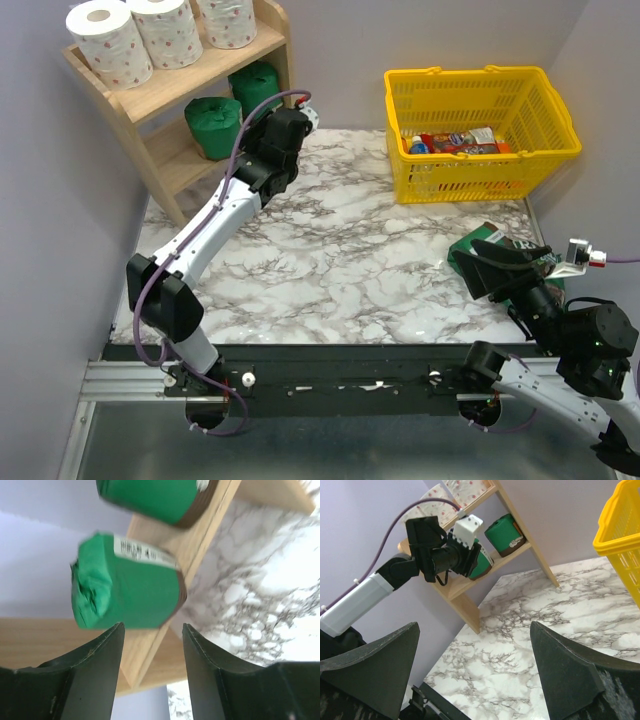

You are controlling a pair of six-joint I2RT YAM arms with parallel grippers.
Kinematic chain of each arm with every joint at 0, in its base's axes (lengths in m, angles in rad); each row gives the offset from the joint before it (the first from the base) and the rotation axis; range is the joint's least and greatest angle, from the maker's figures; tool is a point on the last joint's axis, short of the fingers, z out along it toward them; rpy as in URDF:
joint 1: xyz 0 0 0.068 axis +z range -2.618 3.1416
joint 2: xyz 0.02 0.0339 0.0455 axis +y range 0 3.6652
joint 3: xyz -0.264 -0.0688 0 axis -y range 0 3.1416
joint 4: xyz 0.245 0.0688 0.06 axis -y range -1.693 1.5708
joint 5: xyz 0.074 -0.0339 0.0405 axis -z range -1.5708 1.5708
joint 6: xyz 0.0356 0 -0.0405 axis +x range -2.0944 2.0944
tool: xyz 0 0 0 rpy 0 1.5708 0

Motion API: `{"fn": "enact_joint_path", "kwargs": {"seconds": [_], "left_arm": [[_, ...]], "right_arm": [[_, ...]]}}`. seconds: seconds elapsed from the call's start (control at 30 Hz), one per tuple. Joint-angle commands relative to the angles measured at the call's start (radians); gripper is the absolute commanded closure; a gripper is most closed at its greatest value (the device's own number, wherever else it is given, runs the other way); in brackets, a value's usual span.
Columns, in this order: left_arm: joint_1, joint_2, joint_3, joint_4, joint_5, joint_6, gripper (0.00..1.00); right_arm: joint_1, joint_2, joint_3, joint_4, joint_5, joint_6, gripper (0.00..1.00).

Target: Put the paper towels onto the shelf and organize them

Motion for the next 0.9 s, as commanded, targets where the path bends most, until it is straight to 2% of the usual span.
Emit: {"fn": "enact_joint_path", "kwargs": {"seconds": [0.0,0.23,0.4,0.6,0.87], "left_arm": [[0.048,-0.079,-0.101,0.012,-0.05,-0.076,0.42],[0.117,-0.022,-0.115,0.049,-0.067,-0.042,0.43],[0.167,0.071,-0.052,0.08,-0.073,-0.01,0.42],[0.191,0.153,-0.024,0.196,-0.094,0.071,0.42],[0.215,0.246,0.052,0.261,-0.117,0.122,0.42]], "right_arm": [[0.0,-0.032,-0.004,-0.026,-0.02,0.02,0.0],[0.0,-0.02,0.002,-0.024,-0.009,0.018,0.0],[0.0,0.009,0.002,-0.003,0.016,-0.003,0.0],[0.001,0.038,0.002,0.022,0.042,-0.034,0.0],[0.001,0.067,-0.004,0.051,0.062,-0.06,0.0]]}}
